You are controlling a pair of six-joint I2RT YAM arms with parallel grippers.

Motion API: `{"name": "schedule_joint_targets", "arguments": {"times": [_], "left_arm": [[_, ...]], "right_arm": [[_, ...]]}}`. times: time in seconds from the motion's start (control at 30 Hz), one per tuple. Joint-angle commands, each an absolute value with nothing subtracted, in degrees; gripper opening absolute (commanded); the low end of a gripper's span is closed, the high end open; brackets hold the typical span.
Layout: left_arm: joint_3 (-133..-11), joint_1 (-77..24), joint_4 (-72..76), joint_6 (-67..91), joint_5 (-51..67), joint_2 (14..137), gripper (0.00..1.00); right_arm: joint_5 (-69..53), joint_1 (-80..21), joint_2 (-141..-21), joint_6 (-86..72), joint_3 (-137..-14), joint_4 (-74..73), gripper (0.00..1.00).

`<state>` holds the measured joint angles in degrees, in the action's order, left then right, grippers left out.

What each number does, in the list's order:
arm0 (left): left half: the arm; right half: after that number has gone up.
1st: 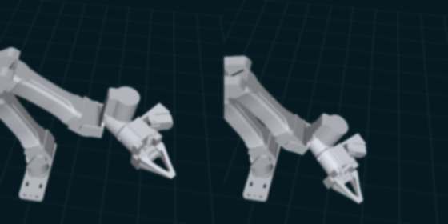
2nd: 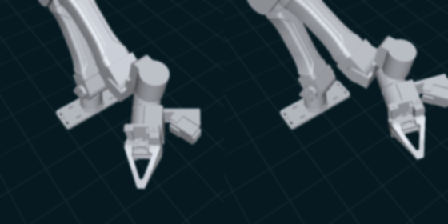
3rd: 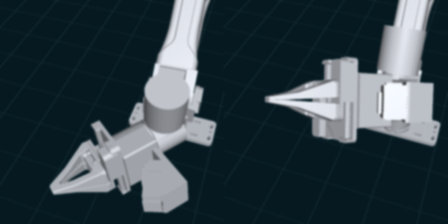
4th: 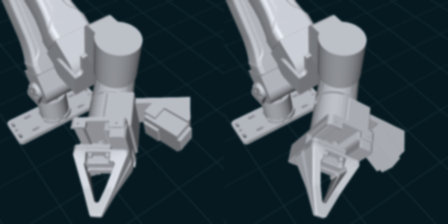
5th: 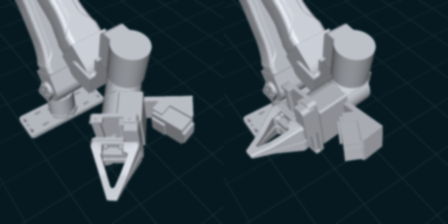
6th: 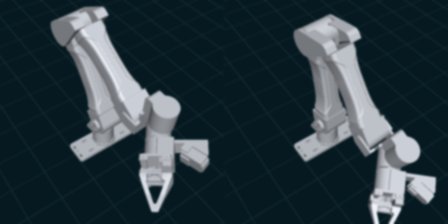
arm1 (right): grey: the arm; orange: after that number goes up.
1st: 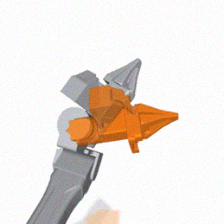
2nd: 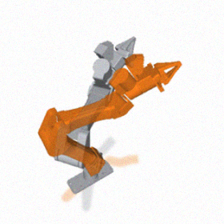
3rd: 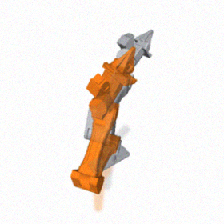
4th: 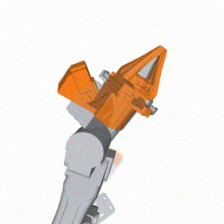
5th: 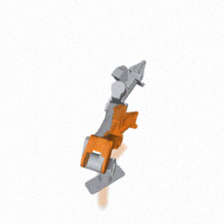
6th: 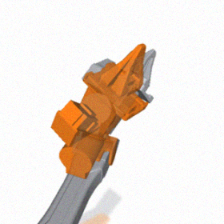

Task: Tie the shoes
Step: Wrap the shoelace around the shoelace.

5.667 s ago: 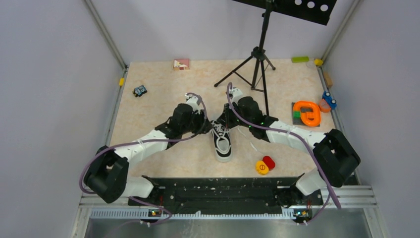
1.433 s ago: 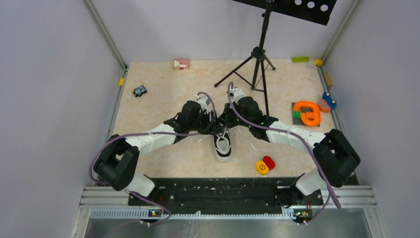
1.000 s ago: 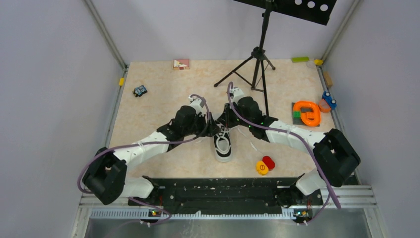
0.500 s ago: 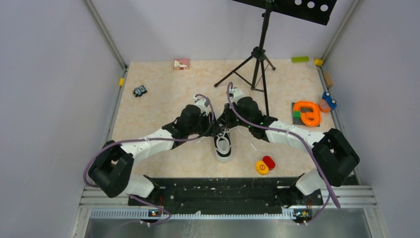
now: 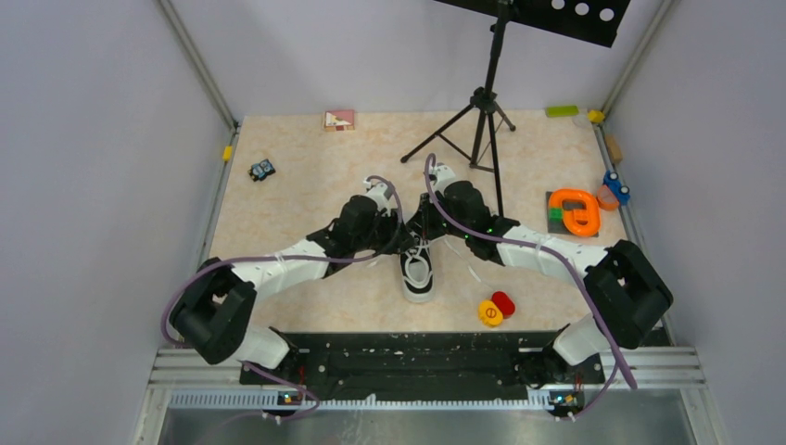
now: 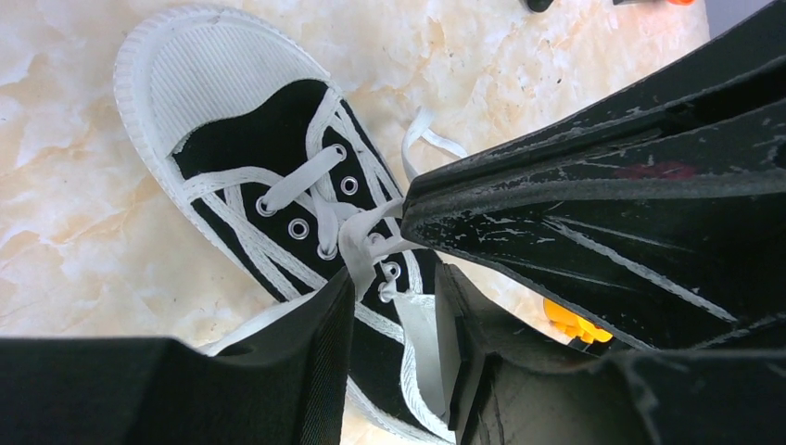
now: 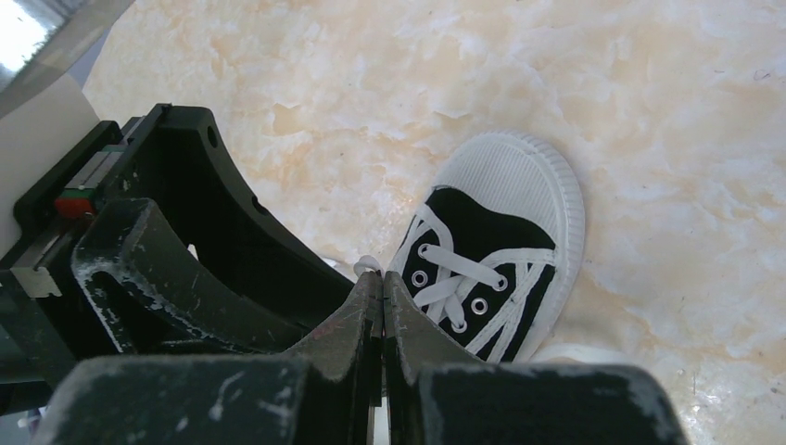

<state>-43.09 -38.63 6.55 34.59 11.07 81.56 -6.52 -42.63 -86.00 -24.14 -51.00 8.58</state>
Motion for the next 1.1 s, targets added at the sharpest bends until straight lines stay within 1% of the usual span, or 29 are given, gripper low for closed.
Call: {"name": "schedule_joint_targets", "arguments": {"times": [0.0,0.1,0.27,0.3,0.4,0.6,0.63,0.67,0.77,0.8,1.0,1.07], "left_arm": [[-45.2,-38.8,10.7,34.9,11.6,82.7,0.4],[-45.7,-38.8,11.8,35.1,12.1,83.6,0.38],[-45.7,-38.8,11.5,34.7,11.7,83.7,0.39],[-45.6,-38.8,11.4,34.6,11.5,83.6,0.39],[-45.1,-38.8,11.8,34.4,11.1,83.4,0.32],[-45.8,-38.8,13.1,35.3,12.2,84.9,0.28],[-45.8,-38.8,13.0,35.3,12.4,85.0,0.28],[-45.9,-38.8,12.7,35.1,12.4,84.9,0.31],[-45.4,-38.8,11.9,34.4,11.4,84.1,0.45],[-45.2,-38.9,11.6,34.2,10.9,83.9,0.46],[-44.8,-38.8,11.8,34.0,10.3,84.1,0.38],[-44.8,-38.8,12.4,34.3,10.8,84.6,0.34]], "right_arm": [[-6.3,-43.4,-86.1,-24.1,-53.3,11.8,0.0],[-6.2,-43.4,-86.3,-24.4,-53.0,12.1,0.0],[-6.3,-43.4,-86.3,-24.6,-52.9,12.0,0.0],[-6.2,-43.4,-86.2,-24.7,-52.8,12.0,0.0],[-5.6,-43.4,-86.0,-24.8,-52.7,12.0,0.0],[-5.5,-43.3,-85.8,-24.8,-52.6,12.0,0.0],[-5.5,-43.3,-85.7,-24.8,-52.5,12.0,0.0],[-5.4,-43.4,-85.7,-24.8,-52.4,12.0,0.0],[-5.5,-43.4,-85.6,-24.8,-52.3,12.0,0.0],[-5.5,-43.3,-85.5,-24.8,-52.2,12.0,0.0],[-5.6,-43.3,-85.6,-25.0,-52.1,12.3,0.0],[-5.6,-43.3,-85.6,-25.0,-52.1,12.2,0.0]]}}
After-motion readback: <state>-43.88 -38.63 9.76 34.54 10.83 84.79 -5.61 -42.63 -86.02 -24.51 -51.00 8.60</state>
